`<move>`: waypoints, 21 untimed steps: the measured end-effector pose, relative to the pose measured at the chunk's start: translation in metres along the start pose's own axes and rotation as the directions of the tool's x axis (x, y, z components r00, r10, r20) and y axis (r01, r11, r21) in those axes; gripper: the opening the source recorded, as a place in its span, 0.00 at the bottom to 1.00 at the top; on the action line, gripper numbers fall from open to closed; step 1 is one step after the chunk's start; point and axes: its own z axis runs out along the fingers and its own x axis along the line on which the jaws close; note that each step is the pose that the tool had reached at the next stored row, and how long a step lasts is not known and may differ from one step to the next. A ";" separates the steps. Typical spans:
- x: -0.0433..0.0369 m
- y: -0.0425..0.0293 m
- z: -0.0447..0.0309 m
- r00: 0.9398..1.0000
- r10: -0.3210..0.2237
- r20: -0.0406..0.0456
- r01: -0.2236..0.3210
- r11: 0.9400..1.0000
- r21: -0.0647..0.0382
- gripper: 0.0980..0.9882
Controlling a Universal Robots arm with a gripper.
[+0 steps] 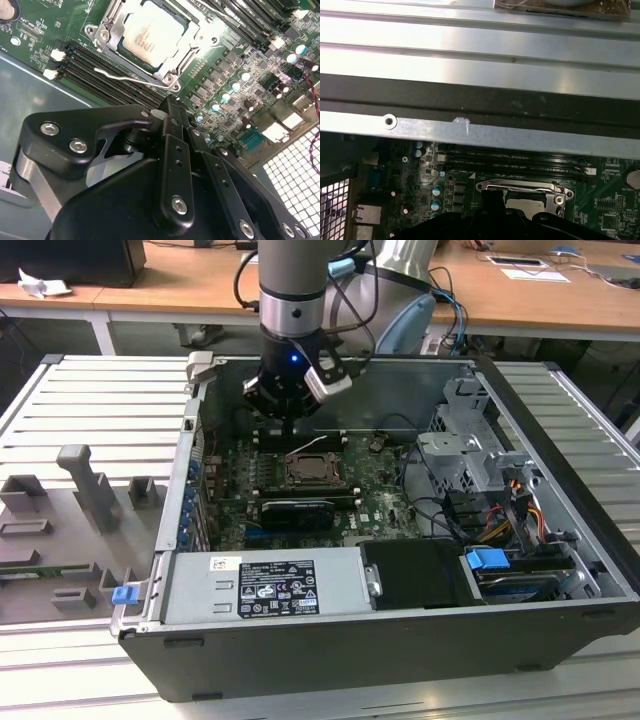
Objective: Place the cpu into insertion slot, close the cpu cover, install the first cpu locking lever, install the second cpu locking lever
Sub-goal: 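Install the first cpu locking lever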
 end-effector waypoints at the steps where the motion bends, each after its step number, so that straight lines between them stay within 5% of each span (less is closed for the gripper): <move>1: 0.0000 -0.0004 0.0001 1.000 0.000 0.001 0.000 1.000 -0.014 0.01; 3: 0.0000 -0.0008 0.0005 1.000 0.000 0.002 0.000 1.000 -0.026 0.01; 15: -0.0025 -0.0017 0.0060 1.000 0.000 0.002 0.000 1.000 -0.030 0.01; 19: -0.0057 -0.0032 0.0080 1.000 0.000 0.004 0.001 0.998 -0.055 0.01; 21: -0.0063 -0.0037 0.0092 1.000 -0.001 0.012 0.001 0.998 -0.058 0.01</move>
